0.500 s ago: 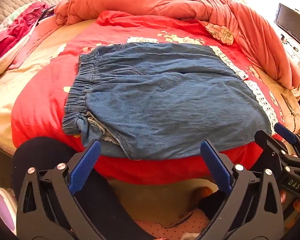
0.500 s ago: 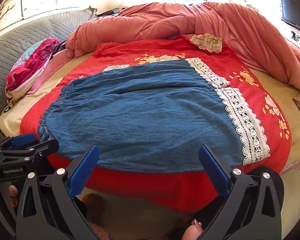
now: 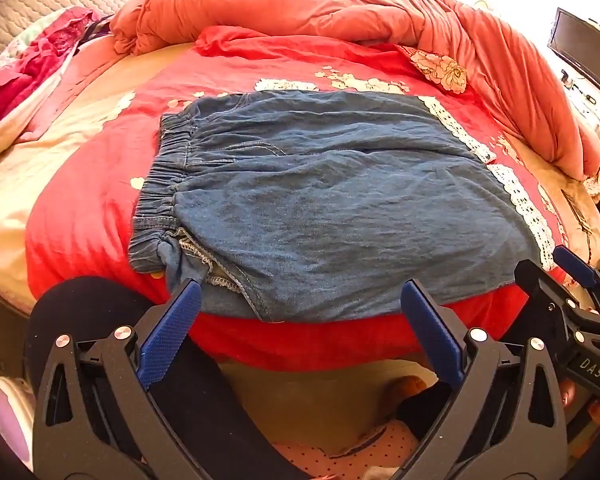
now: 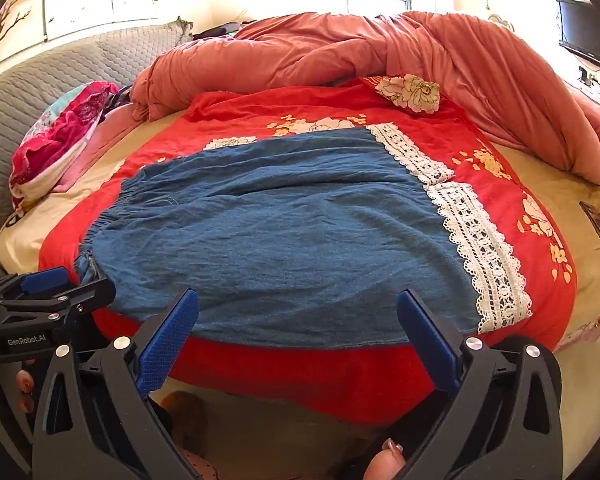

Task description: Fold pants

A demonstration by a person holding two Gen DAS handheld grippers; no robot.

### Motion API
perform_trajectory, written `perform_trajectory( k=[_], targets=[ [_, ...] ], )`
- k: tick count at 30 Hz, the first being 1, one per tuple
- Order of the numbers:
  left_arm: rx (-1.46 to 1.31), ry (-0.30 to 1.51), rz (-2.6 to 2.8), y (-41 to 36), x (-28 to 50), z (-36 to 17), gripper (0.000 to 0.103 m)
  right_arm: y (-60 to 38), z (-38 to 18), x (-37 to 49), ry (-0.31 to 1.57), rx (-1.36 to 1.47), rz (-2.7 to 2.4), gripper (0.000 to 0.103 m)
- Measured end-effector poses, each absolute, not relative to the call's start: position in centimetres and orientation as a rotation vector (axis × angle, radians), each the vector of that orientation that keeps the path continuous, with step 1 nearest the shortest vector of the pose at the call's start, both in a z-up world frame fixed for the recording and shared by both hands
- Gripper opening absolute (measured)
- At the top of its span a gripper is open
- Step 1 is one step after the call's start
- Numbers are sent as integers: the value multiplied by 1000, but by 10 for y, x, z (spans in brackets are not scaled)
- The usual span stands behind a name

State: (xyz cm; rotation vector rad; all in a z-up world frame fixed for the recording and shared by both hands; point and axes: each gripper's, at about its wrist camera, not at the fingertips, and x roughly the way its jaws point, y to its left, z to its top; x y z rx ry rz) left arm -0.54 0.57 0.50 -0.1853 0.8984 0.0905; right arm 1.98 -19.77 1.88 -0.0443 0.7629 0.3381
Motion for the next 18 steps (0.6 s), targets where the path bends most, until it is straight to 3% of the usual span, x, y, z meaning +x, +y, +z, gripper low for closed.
perform_trajectory(
  k=[18],
  targets=[
    [-164,894,93,1,-2,9,94,-196,20,18,759,-54,334,99]
  ],
)
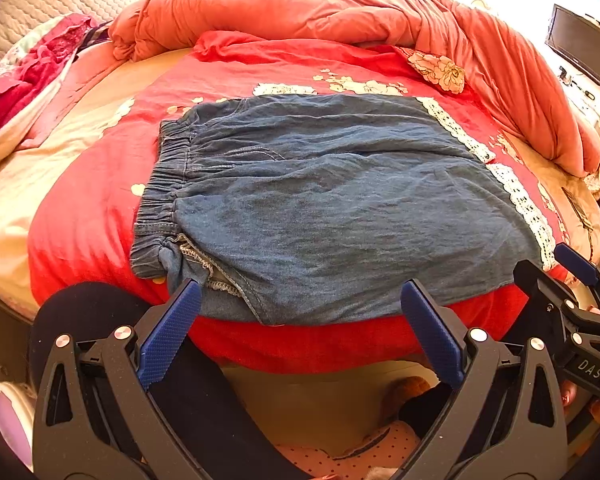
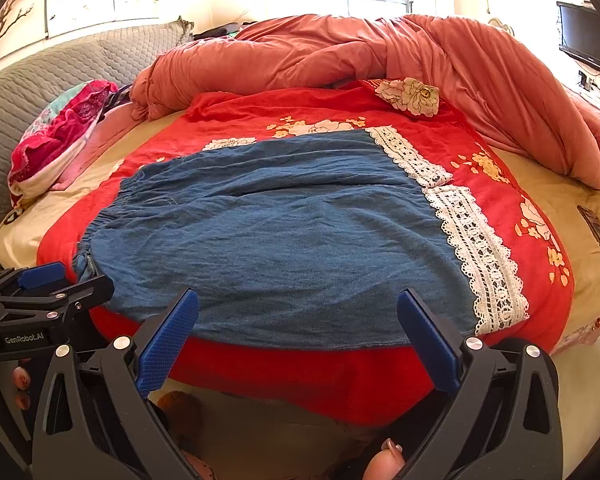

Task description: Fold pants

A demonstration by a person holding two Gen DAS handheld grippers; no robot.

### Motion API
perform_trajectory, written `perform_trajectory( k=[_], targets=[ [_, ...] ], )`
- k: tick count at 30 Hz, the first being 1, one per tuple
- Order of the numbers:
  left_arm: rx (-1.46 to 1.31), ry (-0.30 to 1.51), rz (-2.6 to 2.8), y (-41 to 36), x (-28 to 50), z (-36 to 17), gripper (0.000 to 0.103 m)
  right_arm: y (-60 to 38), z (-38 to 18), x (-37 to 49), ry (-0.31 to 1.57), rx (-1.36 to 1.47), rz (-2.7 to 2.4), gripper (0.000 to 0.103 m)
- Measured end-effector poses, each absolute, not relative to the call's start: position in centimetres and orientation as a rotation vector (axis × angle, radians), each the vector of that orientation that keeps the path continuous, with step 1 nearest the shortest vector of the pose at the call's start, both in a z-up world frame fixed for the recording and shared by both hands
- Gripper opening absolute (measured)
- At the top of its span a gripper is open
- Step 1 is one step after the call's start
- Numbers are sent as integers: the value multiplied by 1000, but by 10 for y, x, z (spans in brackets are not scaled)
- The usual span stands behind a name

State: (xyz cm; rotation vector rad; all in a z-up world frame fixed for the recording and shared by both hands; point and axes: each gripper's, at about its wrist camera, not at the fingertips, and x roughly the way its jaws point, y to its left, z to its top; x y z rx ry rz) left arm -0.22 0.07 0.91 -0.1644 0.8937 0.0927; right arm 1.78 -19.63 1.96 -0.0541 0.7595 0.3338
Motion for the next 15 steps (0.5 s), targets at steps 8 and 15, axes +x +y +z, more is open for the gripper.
perform_trajectory(
  k=[8,15],
  targets=[
    [-155,888,88,-2,-3,10,94,-196,21,18,757,-61,330,99],
    [-154,882,86,0,-3,13,94,-196,21,18,751,-67,329,99]
  ],
)
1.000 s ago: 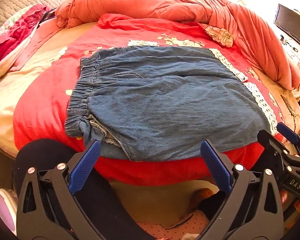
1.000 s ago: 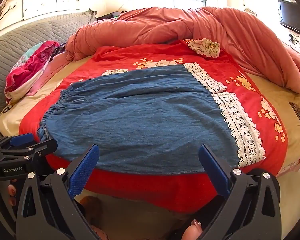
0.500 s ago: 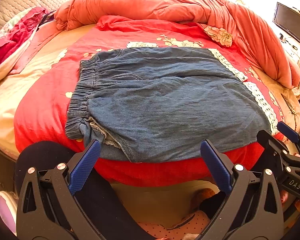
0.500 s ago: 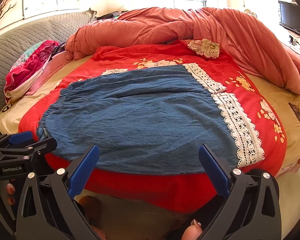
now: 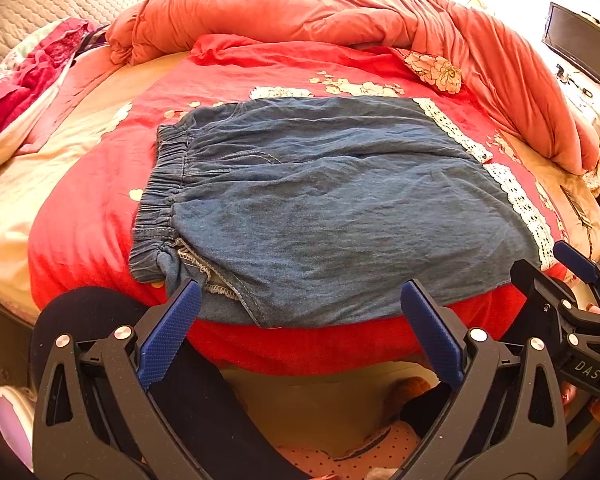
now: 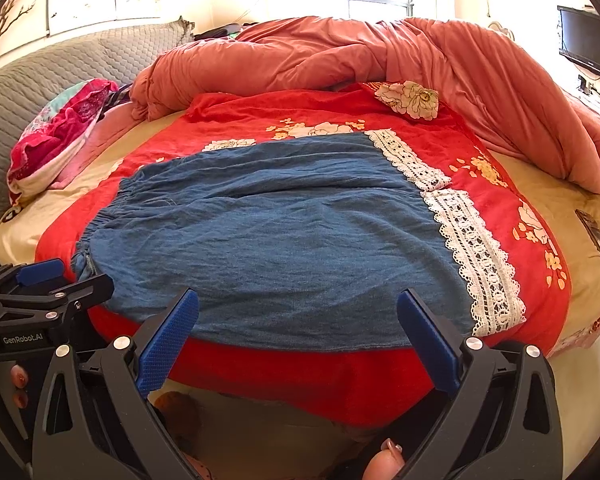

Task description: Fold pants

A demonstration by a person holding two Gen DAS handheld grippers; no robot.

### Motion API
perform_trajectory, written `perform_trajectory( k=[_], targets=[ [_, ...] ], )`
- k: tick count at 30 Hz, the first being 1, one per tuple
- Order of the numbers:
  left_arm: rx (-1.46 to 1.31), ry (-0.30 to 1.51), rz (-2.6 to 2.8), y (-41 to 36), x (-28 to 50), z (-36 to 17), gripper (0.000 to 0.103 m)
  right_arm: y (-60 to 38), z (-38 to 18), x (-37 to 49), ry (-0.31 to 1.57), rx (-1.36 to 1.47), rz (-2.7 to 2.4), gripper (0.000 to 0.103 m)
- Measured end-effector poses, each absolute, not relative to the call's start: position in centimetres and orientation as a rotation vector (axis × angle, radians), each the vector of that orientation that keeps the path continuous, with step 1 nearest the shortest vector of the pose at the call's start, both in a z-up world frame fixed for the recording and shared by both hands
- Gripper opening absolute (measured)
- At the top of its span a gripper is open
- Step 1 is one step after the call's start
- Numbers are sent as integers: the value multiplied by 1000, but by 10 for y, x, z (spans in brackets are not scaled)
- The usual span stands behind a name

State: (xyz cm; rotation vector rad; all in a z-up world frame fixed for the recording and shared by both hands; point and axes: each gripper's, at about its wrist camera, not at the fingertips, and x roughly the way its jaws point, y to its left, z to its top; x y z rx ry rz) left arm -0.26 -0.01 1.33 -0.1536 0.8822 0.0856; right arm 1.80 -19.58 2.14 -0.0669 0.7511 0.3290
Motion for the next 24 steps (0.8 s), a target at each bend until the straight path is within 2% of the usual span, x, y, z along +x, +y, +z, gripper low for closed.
perform_trajectory(
  k=[24],
  targets=[
    [-153,882,78,-7,-2,10,94,-195,20,18,754,-71,325,99]
  ],
)
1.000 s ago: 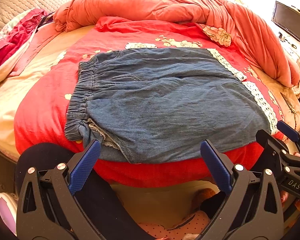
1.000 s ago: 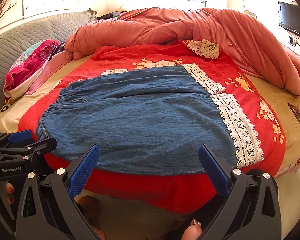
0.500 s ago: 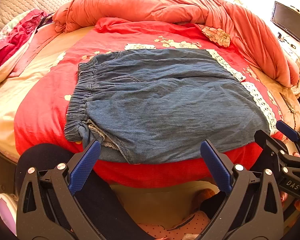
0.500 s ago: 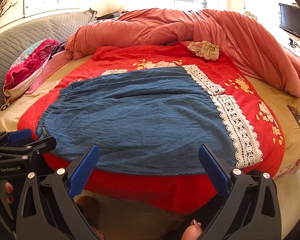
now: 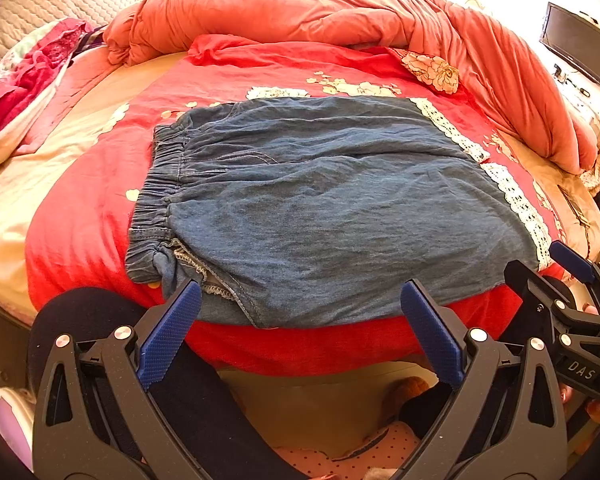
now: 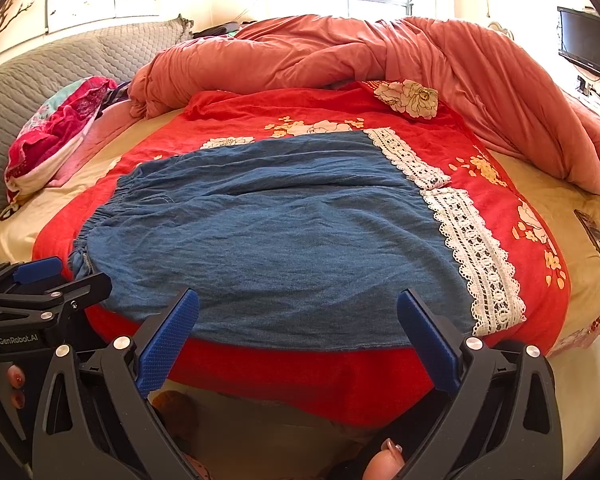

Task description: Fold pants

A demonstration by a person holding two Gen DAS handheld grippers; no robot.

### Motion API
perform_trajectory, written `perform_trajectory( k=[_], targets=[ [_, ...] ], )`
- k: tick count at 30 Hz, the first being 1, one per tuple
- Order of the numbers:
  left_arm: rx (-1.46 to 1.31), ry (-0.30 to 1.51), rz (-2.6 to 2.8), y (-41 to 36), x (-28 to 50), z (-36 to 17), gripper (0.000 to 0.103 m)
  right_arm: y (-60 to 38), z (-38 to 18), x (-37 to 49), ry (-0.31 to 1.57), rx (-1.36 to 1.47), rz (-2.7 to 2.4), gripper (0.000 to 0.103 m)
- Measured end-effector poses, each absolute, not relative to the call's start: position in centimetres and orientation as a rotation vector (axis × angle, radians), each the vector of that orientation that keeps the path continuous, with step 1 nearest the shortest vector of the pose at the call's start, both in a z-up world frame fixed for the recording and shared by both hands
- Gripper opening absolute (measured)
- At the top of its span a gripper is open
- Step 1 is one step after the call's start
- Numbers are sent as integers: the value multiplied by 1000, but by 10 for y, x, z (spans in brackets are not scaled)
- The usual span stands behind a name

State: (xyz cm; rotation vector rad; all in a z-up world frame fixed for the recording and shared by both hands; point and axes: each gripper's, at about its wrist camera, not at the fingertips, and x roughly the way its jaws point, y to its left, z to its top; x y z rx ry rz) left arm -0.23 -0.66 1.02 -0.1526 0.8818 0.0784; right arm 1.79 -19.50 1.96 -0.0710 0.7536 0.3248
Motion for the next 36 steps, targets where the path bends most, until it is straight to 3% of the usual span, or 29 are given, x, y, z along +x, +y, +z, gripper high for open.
perform_trajectory(
  k=[20,36],
  targets=[
    [-175,886,63,-1,11,5,94,-184,13,31,770,-73,336,99],
    [-262,879,156,81,56,17,94,-139,12,94,801,-159,429,99]
  ],
)
